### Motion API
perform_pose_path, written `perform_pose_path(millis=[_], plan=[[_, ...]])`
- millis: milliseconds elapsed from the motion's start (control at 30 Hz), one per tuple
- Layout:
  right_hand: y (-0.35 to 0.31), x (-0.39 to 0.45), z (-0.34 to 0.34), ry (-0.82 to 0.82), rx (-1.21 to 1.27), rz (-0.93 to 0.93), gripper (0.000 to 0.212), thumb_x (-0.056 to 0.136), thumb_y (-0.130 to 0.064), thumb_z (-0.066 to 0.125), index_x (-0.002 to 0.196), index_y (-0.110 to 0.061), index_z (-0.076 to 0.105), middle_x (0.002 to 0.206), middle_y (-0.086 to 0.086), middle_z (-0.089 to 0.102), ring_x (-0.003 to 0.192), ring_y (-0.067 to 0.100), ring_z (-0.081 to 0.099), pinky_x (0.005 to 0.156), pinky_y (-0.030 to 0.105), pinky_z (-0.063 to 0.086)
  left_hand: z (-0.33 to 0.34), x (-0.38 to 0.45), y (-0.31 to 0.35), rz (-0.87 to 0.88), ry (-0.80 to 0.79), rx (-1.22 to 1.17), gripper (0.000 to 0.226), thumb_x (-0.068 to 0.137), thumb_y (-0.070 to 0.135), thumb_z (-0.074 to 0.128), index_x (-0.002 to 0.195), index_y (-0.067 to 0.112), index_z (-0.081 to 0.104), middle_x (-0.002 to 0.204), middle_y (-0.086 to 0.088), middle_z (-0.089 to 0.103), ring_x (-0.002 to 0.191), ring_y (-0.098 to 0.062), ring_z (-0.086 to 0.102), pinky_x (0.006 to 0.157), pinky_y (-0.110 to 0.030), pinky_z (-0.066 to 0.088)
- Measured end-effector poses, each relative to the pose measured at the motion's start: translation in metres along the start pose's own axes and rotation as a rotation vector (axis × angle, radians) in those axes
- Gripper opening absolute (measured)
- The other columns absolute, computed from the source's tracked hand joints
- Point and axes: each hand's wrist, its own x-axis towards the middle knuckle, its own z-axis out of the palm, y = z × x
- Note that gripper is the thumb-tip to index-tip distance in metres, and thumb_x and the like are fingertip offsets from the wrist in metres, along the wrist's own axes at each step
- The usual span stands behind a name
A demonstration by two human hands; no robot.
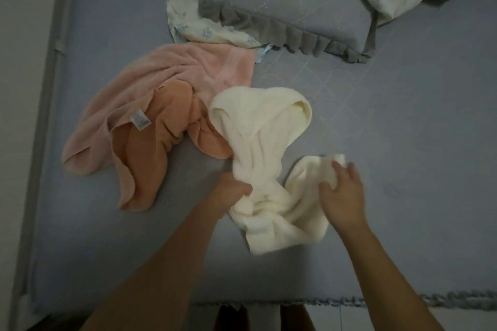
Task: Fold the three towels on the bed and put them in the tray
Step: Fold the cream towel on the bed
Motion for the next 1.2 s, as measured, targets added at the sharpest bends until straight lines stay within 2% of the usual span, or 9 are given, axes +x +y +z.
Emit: perform_pose_path(millis=[167, 300, 433, 533, 600, 767, 900, 1033, 1200], plan=[[-0.038, 0.004, 0.025, -0.242, 0.322, -0.019, 0.041, 0.096, -0.033, 0.049, 0.135, -0.021, 0.056, 0.141, 0.006, 0.056, 0.127, 0.024, 0.053, 0.106, 0.035, 0.041, 0.003, -0.054, -0.037, 0.118, -0.08, -0.586, 0.065, 0.057, 0.016, 0.077, 0.119, 0.003, 0.066, 0.115, -0.018, 0.071, 0.11, -0.033, 0.065, 0.1, -0.047, 0.051], [-0.039, -0.008, 0.044, -0.708, 0.667, 0.403, 0.055, 0.09, -0.063, 0.05, 0.111, -0.017, 0.071, 0.11, 0.01, 0.075, 0.103, 0.026, 0.07, 0.087, 0.035, 0.055, -0.009, -0.071, -0.045, 0.018, -0.205, -1.073, 0.05, 0.081, 0.025, 0.072, 0.124, 0.001, 0.063, 0.116, -0.019, 0.071, 0.107, -0.03, 0.069, 0.084, -0.04, 0.059], [-0.023, -0.028, 0.058, -0.834, 0.641, 0.388, 0.046, 0.086, -0.041, 0.068, 0.119, -0.009, 0.068, 0.11, 0.006, 0.075, 0.106, 0.024, 0.069, 0.099, 0.038, 0.051, -0.006, -0.065, -0.037, -0.122, 0.022, -0.873, 0.032, 0.1, 0.041, 0.044, 0.108, 0.016, 0.063, 0.108, -0.007, 0.071, 0.091, -0.02, 0.071, 0.072, -0.034, 0.059], [-0.012, -0.031, 0.047, -0.633, 0.805, 0.348, 0.033, 0.084, -0.014, 0.07, 0.115, -0.004, 0.068, 0.106, 0.013, 0.076, 0.099, 0.028, 0.072, 0.09, 0.041, 0.056, -0.012, -0.064, -0.034, -0.181, 0.114, -0.709, 0.034, 0.106, 0.023, 0.036, 0.127, 0.004, 0.055, 0.134, -0.016, 0.057, 0.118, -0.029, 0.058, 0.092, -0.03, 0.052], [-0.009, -0.029, 0.03, -0.49, 0.868, 0.302, 0.03, 0.084, -0.007, 0.067, 0.114, -0.003, 0.068, 0.106, 0.015, 0.075, 0.1, 0.03, 0.071, 0.091, 0.044, 0.055, -0.022, -0.067, -0.036, -0.085, -0.028, -0.725, 0.038, 0.103, 0.018, 0.042, 0.137, 0.004, 0.051, 0.139, -0.017, 0.057, 0.126, -0.03, 0.054, 0.096, -0.032, 0.05], [0.003, -0.023, -0.013, -0.528, 1.221, 0.36, 0.039, 0.094, -0.034, 0.05, 0.115, -0.011, 0.073, 0.123, 0.014, 0.069, 0.118, 0.028, 0.063, 0.097, 0.041, 0.046, -0.039, -0.075, -0.051, -0.011, -0.249, -0.687, 0.046, 0.093, 0.025, 0.06, 0.137, 0.011, 0.054, 0.135, -0.01, 0.062, 0.124, -0.025, 0.059, 0.107, -0.041, 0.042], [0.015, -0.03, -0.023, -0.692, 1.312, 0.51, 0.044, 0.088, -0.03, 0.055, 0.121, -0.005, 0.069, 0.132, 0.017, 0.063, 0.117, 0.033, 0.064, 0.092, 0.043, 0.053, -0.038, -0.074, -0.054, -0.079, -0.102, -0.809, 0.04, 0.088, 0.025, 0.064, 0.126, 0.009, 0.064, 0.118, -0.008, 0.073, 0.105, -0.021, 0.071, 0.078, -0.032, 0.059], [0.021, -0.044, -0.022, -0.83, 1.236, 0.569, 0.044, 0.09, -0.027, 0.053, 0.126, -0.006, 0.065, 0.136, 0.019, 0.06, 0.121, 0.038, 0.06, 0.094, 0.047, 0.051, -0.048, -0.08, -0.056, -0.056, -0.072, -1.165, 0.032, 0.086, 0.018, 0.059, 0.112, 0.005, 0.073, 0.11, -0.015, 0.074, 0.097, -0.023, 0.073, 0.072, -0.035, 0.061], [0.013, -0.038, -0.024, -0.791, 1.343, 0.617, 0.042, 0.085, -0.027, 0.053, 0.112, -0.001, 0.073, 0.122, 0.02, 0.068, 0.108, 0.039, 0.067, 0.081, 0.05, 0.058, -0.033, -0.095, -0.056, -0.235, -0.285, -0.787, 0.029, 0.095, 0.021, 0.054, 0.108, 0.007, 0.076, 0.111, -0.014, 0.074, 0.104, -0.03, 0.069, 0.078, -0.035, 0.059]])
